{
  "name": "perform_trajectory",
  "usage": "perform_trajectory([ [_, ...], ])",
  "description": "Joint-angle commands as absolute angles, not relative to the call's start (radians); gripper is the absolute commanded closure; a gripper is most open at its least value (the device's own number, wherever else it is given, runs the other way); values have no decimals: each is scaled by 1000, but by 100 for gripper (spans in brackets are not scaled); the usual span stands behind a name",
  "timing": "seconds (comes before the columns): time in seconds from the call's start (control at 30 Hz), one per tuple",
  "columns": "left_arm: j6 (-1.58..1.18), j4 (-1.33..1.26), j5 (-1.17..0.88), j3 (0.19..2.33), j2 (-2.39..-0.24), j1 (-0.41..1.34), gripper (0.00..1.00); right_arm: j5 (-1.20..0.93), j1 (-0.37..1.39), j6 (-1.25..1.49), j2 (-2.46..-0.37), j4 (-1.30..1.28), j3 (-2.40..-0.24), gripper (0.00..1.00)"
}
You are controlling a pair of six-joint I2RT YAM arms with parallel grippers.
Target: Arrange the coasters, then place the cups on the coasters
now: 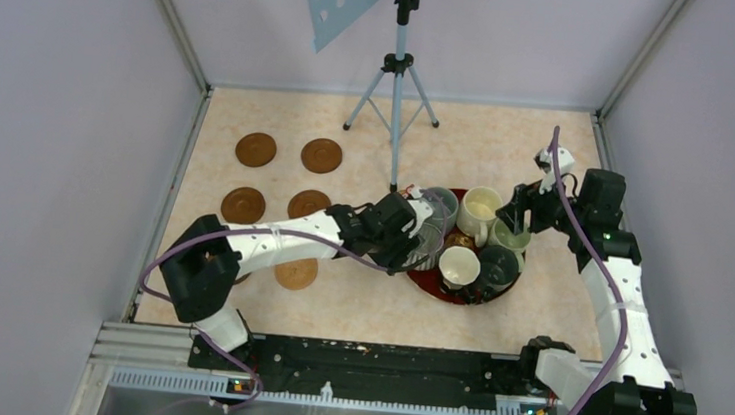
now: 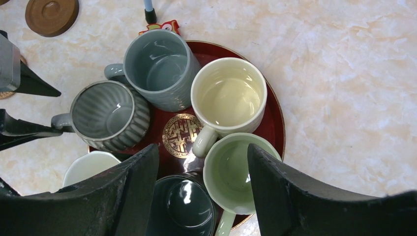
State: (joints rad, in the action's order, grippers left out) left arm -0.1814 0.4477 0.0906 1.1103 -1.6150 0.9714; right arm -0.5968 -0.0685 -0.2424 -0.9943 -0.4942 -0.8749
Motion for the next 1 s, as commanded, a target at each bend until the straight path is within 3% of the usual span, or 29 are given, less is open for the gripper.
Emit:
perform_trajectory([
  [0.0, -95, 415, -12, 1112, -1596, 966, 36, -620, -77, -258, -978, -468, -871, 34],
  [0.33, -22, 474, -106, 1201, -1692, 966, 59, -624, -77, -264, -977, -470, -868, 34],
  [0.67, -55, 511, -24, 1293, -1783, 966, 58, -626, -77, -271, -976, -475, -865, 34],
  [0.73, -59, 519, -21, 1300, -1790, 965, 66, -626, -77, -272, -976, -475, -864, 34],
  [0.9, -53, 533, -37, 1297, -1772, 957, 98, -626, -77, -274, -975, -477, -863, 34],
  [0.97, -47, 545, -35, 1295, -1758, 949, 100, -627, -77, -274, -975, -475, -862, 34],
])
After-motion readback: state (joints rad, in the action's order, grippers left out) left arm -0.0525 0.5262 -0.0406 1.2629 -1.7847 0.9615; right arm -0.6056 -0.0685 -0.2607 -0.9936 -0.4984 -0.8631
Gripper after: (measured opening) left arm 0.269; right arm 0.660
